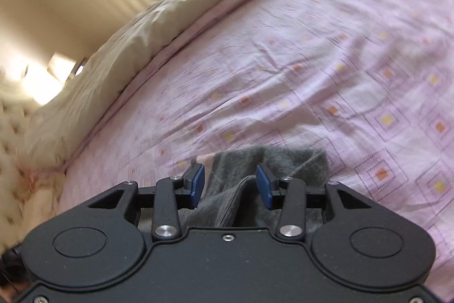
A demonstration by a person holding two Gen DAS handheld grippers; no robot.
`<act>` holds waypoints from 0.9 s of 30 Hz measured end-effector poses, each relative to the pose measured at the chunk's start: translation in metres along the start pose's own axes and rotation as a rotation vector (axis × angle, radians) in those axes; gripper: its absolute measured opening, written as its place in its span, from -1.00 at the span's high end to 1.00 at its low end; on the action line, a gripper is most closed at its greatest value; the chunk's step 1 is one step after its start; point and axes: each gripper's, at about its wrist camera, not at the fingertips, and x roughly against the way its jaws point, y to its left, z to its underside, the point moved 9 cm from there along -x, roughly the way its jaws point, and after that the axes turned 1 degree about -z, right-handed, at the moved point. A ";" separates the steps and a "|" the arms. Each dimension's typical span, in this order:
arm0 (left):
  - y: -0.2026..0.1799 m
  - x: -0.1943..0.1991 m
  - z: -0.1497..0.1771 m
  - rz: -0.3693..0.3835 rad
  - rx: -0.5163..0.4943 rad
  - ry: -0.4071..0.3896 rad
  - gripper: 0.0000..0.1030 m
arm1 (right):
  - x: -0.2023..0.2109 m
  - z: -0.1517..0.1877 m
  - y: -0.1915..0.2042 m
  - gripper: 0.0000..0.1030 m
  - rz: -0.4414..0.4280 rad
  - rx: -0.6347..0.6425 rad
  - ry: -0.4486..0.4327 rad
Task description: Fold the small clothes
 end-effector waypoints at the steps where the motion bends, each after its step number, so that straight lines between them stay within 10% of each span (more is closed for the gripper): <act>1: -0.008 0.004 0.005 0.008 -0.045 0.001 -0.02 | 0.002 0.005 0.008 -0.04 0.002 0.056 0.009; 14: -0.055 -0.002 0.106 0.090 -0.325 0.168 -0.03 | -0.013 0.099 0.059 -0.20 0.056 0.513 0.210; 27: -0.024 -0.072 0.014 -0.020 -0.239 0.124 -0.03 | -0.084 0.018 0.059 -0.27 0.187 0.584 0.189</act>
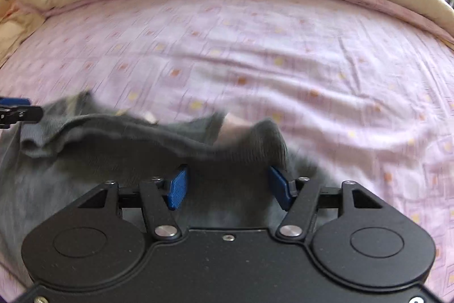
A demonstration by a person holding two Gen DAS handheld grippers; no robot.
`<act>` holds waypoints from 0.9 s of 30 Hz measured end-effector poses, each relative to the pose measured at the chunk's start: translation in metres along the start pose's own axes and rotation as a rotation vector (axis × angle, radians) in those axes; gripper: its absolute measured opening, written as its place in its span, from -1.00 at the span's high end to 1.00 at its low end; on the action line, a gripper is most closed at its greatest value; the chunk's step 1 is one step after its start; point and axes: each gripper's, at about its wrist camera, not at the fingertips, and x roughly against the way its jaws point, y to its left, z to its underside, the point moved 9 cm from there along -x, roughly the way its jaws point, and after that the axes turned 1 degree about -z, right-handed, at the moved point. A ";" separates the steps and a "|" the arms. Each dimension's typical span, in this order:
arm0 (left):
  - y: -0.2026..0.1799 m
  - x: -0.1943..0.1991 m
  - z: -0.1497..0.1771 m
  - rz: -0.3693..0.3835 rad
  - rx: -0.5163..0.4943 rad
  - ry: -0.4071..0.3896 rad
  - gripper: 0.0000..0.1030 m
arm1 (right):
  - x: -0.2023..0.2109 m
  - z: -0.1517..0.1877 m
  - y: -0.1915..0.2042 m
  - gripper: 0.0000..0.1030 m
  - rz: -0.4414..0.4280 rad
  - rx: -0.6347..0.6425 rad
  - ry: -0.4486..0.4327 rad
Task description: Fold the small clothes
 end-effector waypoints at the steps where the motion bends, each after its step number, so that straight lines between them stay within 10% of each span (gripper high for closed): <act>1: 0.006 0.000 -0.009 -0.010 0.026 -0.013 -0.03 | 0.001 -0.007 -0.005 -0.27 0.005 -0.031 -0.012; 13: -0.002 0.056 -0.015 0.014 0.023 -0.111 -0.05 | 0.037 -0.009 0.017 -0.38 -0.069 -0.136 -0.080; 22: -0.049 0.032 0.050 0.105 -0.165 0.031 -0.06 | 0.051 0.040 0.067 -0.40 -0.135 -0.064 -0.013; 27: -0.017 -0.002 0.029 -0.014 -0.083 0.066 -0.06 | 0.057 0.051 0.083 -0.47 -0.143 -0.016 0.004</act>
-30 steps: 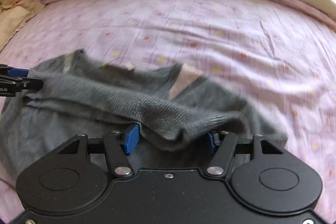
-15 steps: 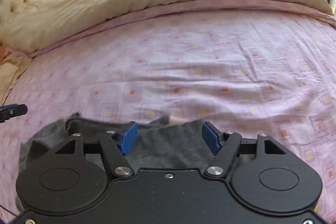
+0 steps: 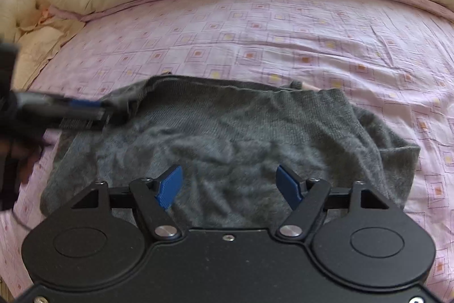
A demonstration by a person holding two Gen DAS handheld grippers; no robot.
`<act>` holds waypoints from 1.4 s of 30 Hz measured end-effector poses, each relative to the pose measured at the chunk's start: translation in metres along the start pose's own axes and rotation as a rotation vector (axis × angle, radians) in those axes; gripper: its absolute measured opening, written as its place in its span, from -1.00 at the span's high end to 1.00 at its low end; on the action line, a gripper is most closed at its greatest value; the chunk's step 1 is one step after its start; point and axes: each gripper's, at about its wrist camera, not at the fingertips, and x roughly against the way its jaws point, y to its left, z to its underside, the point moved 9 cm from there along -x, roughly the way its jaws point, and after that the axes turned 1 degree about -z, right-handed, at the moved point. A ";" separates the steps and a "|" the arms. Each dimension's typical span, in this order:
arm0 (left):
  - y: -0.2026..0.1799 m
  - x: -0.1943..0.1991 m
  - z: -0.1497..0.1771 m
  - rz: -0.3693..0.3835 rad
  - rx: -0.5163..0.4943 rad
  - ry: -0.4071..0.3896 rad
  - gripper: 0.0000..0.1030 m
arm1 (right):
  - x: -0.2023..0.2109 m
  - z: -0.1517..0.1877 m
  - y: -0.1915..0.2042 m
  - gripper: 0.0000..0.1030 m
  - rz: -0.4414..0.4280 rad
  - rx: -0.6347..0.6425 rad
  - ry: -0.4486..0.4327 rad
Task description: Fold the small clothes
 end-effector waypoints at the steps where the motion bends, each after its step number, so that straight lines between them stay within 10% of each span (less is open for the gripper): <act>1: 0.013 -0.006 -0.006 -0.042 0.039 0.007 -0.06 | 0.000 0.001 0.002 -0.47 -0.003 0.004 0.003; 8: 0.062 0.011 -0.022 -0.112 0.241 -0.028 -0.06 | -0.007 -0.008 0.014 -0.49 -0.008 0.018 -0.004; 18: -0.007 0.027 0.056 -0.048 -0.107 0.058 -0.23 | -0.055 -0.010 -0.029 -0.50 0.123 0.043 0.105; 24: 0.023 0.025 0.063 -0.069 0.043 0.084 -0.47 | -0.051 -0.019 -0.041 -0.50 0.141 0.003 0.105; 32: -0.018 0.061 0.039 -0.022 0.005 -0.008 -0.44 | -0.009 0.004 -0.015 -0.64 0.114 0.030 -0.003; 42: -0.082 0.035 0.079 0.019 -0.172 0.068 -0.53 | 0.000 0.075 -0.028 -0.85 0.237 0.042 0.104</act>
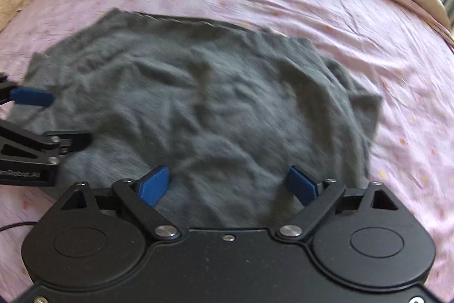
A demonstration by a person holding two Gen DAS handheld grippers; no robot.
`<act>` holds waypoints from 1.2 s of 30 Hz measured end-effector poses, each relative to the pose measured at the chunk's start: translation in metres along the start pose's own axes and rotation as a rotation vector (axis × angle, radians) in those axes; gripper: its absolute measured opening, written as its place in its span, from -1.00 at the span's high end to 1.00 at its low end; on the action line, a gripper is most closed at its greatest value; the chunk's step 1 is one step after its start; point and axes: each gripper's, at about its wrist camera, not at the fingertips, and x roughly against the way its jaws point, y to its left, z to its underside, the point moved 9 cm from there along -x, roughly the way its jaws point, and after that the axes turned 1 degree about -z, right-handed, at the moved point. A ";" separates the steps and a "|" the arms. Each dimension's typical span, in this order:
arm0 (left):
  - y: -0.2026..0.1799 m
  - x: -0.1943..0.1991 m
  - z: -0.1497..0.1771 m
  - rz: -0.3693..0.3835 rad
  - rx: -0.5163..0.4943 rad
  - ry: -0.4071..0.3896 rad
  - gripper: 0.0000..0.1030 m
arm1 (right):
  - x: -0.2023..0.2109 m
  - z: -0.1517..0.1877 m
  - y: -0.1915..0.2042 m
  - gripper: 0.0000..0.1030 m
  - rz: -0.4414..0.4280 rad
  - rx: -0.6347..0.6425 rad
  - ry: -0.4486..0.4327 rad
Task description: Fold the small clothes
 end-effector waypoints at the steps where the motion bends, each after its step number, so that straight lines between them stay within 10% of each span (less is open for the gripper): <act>1: 0.003 -0.002 0.006 -0.002 0.014 0.002 -0.58 | 0.001 0.004 -0.008 -0.87 0.013 -0.027 0.004; 9: 0.018 -0.008 0.010 0.021 0.062 -0.001 -0.99 | 0.007 0.026 -0.049 -0.96 0.023 -0.195 0.045; 25: 0.019 -0.008 0.008 -0.015 0.115 -0.035 -1.00 | 0.022 0.028 -0.115 -0.99 -0.117 -0.626 -0.001; 36: 0.019 -0.013 0.005 -0.035 0.135 0.019 -1.00 | 0.007 0.044 -0.127 -1.00 -0.264 -0.649 -0.072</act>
